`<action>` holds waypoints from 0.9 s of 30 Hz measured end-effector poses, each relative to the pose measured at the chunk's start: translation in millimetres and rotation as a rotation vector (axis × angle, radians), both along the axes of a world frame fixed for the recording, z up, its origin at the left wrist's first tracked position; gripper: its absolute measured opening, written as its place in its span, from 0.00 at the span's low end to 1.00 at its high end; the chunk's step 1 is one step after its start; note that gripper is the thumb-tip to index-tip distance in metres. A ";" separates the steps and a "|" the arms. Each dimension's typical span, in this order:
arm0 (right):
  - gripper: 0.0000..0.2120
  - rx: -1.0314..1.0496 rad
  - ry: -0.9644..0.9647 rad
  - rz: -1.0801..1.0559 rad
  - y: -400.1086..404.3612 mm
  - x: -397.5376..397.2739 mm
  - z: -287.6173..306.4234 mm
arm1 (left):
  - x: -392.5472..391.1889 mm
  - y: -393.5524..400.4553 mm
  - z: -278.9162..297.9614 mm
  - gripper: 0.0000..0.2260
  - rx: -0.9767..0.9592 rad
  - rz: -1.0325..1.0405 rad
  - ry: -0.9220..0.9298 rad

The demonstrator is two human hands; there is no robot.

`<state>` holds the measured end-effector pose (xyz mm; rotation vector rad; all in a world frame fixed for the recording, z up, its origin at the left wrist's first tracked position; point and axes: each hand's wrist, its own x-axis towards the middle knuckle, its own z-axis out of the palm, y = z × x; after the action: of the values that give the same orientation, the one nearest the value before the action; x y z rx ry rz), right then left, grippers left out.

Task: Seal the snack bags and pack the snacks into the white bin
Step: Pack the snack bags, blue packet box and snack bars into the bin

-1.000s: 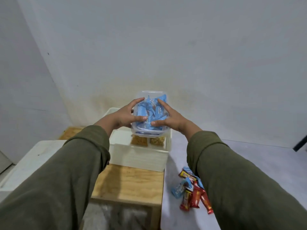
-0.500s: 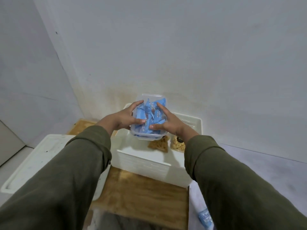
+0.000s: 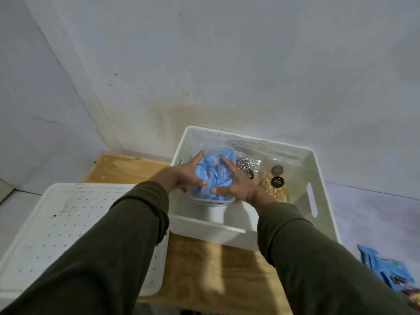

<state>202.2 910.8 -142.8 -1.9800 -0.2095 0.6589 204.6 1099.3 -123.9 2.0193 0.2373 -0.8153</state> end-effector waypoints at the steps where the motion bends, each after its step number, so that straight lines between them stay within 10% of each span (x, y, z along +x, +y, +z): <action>1: 0.49 0.001 0.008 -0.010 2.5 0.5 -4.2 | 4.2 0.5 -4.2 0.47 0.007 -0.011 0.020; 27: 0.48 -0.033 0.102 -0.002 18.5 17.3 -34.1 | 30.4 -4.9 -37.0 0.46 0.255 -0.054 0.021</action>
<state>219.5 929.3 -176.9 -1.9720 -0.1355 0.7642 235.1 1094.4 -160.8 2.2645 0.3125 -0.8764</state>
